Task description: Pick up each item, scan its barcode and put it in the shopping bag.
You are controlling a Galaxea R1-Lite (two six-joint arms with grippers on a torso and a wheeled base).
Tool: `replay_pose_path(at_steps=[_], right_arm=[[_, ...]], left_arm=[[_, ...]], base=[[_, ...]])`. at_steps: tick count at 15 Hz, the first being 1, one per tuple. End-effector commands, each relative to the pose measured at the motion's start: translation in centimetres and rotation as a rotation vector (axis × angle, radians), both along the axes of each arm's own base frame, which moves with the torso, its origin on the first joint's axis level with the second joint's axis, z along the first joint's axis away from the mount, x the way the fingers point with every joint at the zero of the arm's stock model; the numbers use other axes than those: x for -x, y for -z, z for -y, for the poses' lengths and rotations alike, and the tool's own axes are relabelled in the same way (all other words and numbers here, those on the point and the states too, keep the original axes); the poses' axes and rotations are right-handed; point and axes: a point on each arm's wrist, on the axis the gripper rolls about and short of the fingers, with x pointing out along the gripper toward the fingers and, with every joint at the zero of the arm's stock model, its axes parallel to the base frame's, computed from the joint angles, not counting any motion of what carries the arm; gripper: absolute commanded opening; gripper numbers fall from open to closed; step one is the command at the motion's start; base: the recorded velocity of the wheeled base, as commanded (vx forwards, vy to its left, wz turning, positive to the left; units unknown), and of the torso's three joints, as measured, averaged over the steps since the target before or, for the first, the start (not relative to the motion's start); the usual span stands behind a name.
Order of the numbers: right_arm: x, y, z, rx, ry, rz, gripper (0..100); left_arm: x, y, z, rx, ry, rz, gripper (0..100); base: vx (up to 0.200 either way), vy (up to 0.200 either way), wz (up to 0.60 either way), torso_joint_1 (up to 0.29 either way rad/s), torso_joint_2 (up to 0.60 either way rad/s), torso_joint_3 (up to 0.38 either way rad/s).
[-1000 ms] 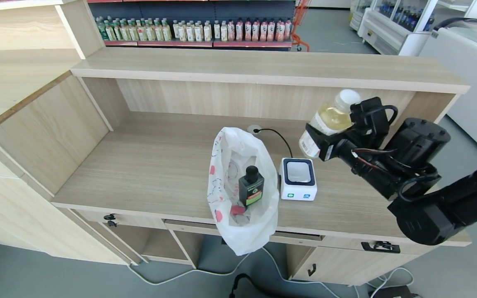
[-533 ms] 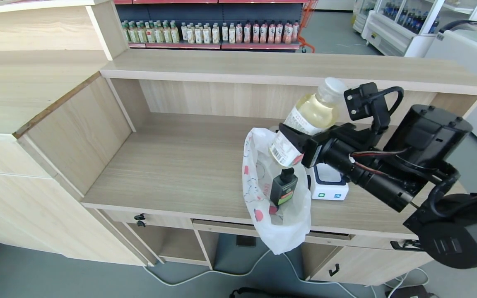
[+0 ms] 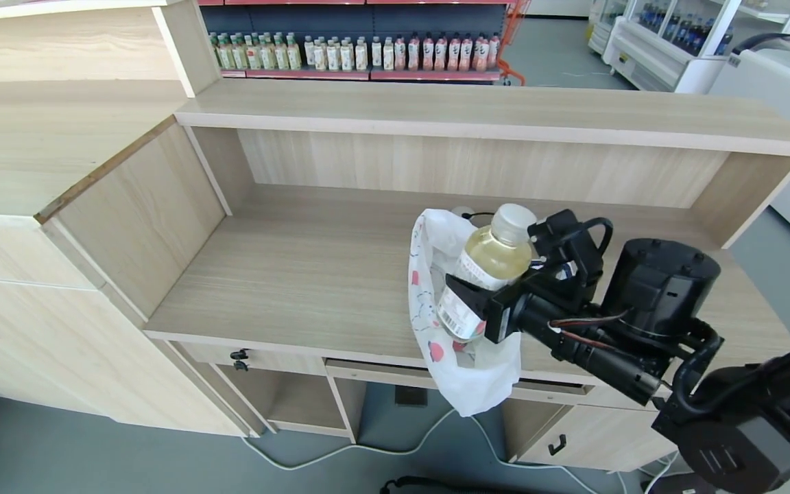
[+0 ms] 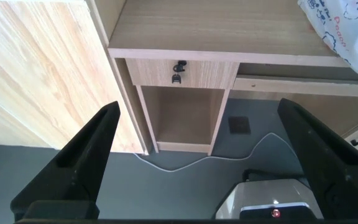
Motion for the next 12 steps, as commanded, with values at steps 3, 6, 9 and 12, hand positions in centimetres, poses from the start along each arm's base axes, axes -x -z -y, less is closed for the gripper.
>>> replay_pose_path(at_steps=[3,6,9,12], right_arm=[[-0.1,3.1,0.3,0.079,0.020,0.008,0],[0.0,4.0,0.4,0.120,0.036,0.016,0],[-0.3,4.8,0.2,0.150,0.035,0.008,0],[-1.2,5.5,-0.4,0.136,0.037,0.034,0]], left_arm=[[0.0,0.0,0.0,0.000,0.001,0.000,100],[0.0,0.0,0.0,0.000,0.000,0.000,100],[0.0,0.0,0.0,0.000,0.000,0.000,100],[0.0,0.0,0.0,0.000,0.000,0.000,100]], base=[[0.000,0.000,0.00,0.000,0.00,0.000],[0.000,0.000,0.00,0.000,0.00,0.000],[0.000,0.000,0.00,0.000,0.00,0.000],[0.000,0.000,0.00,0.000,0.00,0.000]])
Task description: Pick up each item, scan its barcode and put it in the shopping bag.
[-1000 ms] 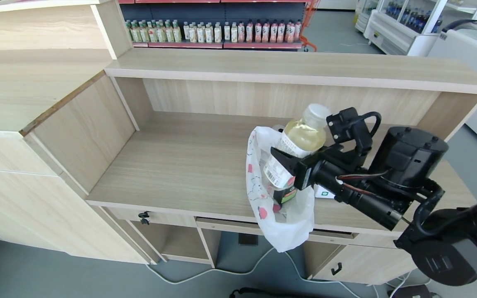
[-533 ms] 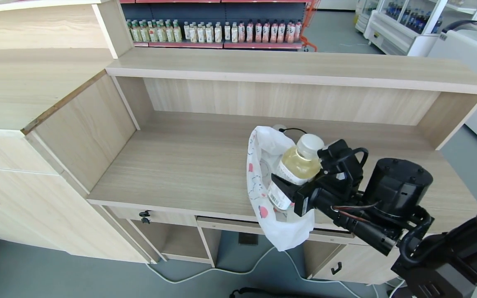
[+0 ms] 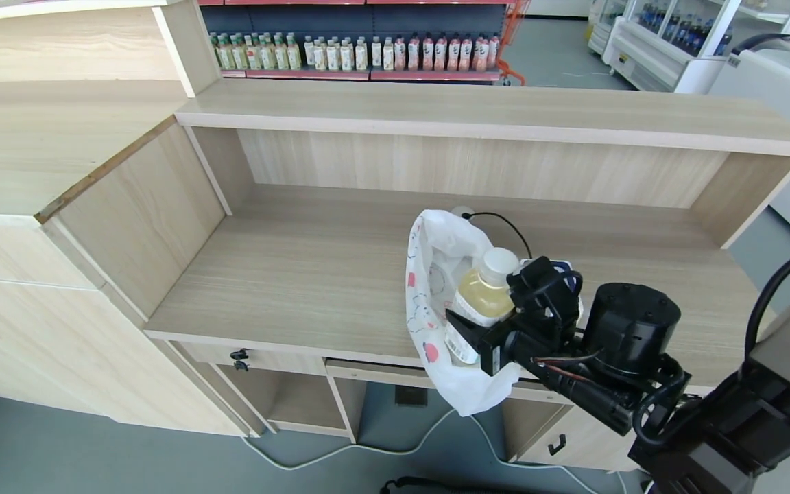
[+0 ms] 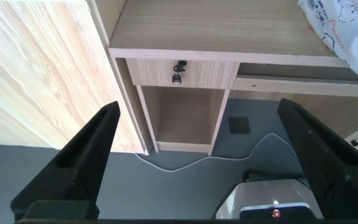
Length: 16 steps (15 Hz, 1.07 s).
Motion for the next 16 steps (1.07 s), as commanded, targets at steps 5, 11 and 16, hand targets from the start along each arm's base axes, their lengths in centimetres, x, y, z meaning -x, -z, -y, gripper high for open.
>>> replay_pose_path(at_steps=[5,11,16], right_arm=[[-1.1,2.6,-0.1,0.017,0.015,-0.012,0],[-2.3,5.3,0.6,0.038,0.048,-0.046,0],[-3.6,5.8,1.0,0.037,0.072,-0.041,0]], left_arm=[[0.0,0.0,0.0,0.000,0.000,0.000,100],[0.0,0.0,0.0,0.000,0.000,0.000,100],[0.0,0.0,0.0,0.000,0.000,0.000,100]], base=[[0.000,0.000,0.00,0.000,0.00,0.000],[0.000,0.000,0.00,0.000,0.00,0.000],[0.000,0.000,0.00,0.000,0.00,0.000]])
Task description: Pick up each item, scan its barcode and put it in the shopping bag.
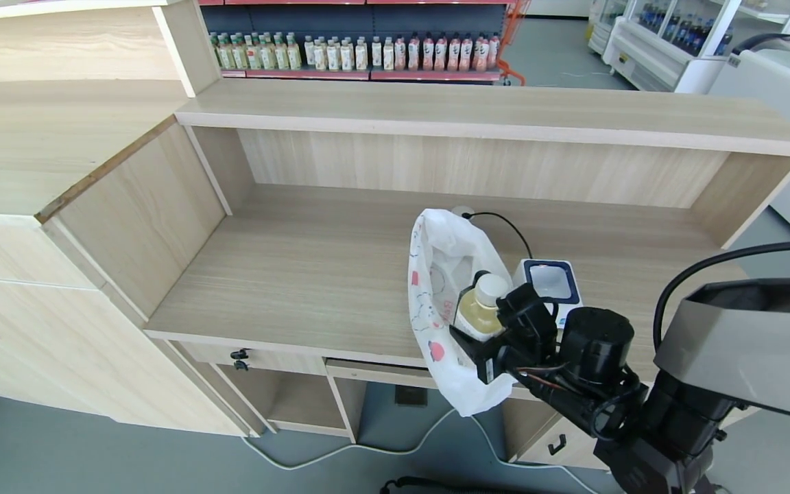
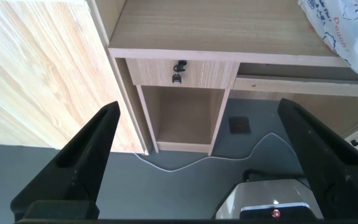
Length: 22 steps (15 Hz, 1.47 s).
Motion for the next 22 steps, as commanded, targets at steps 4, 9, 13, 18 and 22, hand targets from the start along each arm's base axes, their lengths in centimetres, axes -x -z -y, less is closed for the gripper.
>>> replay_pose_path(at_steps=[4,9,13,18,22], right_arm=[[-0.9,0.7,0.5,0.009,0.024,-0.007,0],[-1.0,1.3,0.5,0.019,0.027,-0.021,0],[-1.2,1.5,0.8,0.024,0.038,-0.025,0],[-1.7,2.0,1.5,0.029,0.061,-0.034,0],[-1.8,1.9,1.6,0.034,0.065,-0.030,100]], left_arm=[[0.0,0.0,0.0,0.000,0.001,0.000,100],[0.0,0.0,0.0,0.000,0.000,0.002,100],[0.0,0.0,0.0,0.000,0.000,0.000,100],[0.0,0.0,0.0,0.000,0.000,0.000,100],[0.0,0.0,0.0,0.000,0.000,0.002,100]], base=[[0.000,0.000,0.00,0.000,0.00,0.000],[0.000,0.000,0.00,0.000,0.00,0.000],[0.000,0.000,0.00,0.000,0.00,0.000],[0.000,0.000,0.00,0.000,0.00,0.000],[0.000,0.000,0.00,0.000,0.00,0.000]])
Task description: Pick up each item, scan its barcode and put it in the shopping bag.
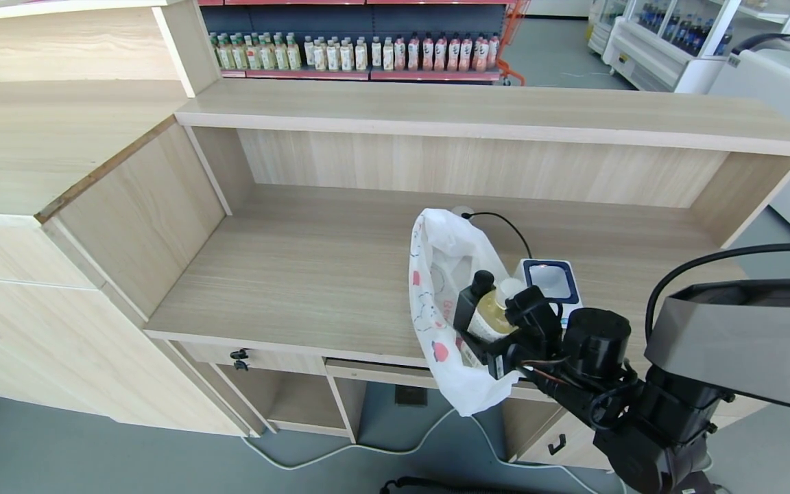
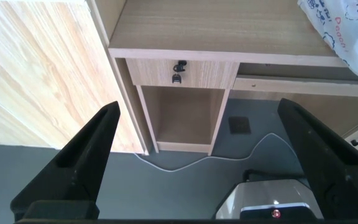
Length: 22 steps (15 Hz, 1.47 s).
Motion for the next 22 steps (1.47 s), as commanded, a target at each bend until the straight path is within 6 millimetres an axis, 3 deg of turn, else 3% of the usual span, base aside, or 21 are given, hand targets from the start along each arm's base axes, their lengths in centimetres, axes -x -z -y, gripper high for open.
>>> replay_pose_path(at_steps=[1,7,12,18,22], right_arm=[[0.0,-0.1,-0.1,-0.003,-0.003,0.004,100],[0.3,-2.1,0.1,-0.036,-0.012,0.052,100],[1.5,-7.5,1.3,-0.108,-0.088,0.185,100],[4.0,-11.3,2.7,-0.144,-0.082,0.277,100],[6.3,-13.6,6.6,-0.129,0.114,0.250,100]], left_arm=[[0.0,0.0,0.0,0.000,0.000,0.000,100],[0.0,0.0,0.0,0.000,0.000,0.000,100],[0.0,0.0,0.0,0.000,0.000,0.000,100],[0.0,0.0,0.0,-0.002,0.000,0.000,100],[0.0,0.0,0.0,-0.002,0.000,0.000,100]], base=[[0.000,0.000,0.00,0.000,0.00,0.000],[0.000,0.000,0.00,0.000,0.00,0.000],[0.000,0.000,0.00,0.000,0.00,0.000],[0.000,0.000,0.00,0.000,0.00,0.000],[0.000,0.000,0.00,0.000,0.00,0.000]])
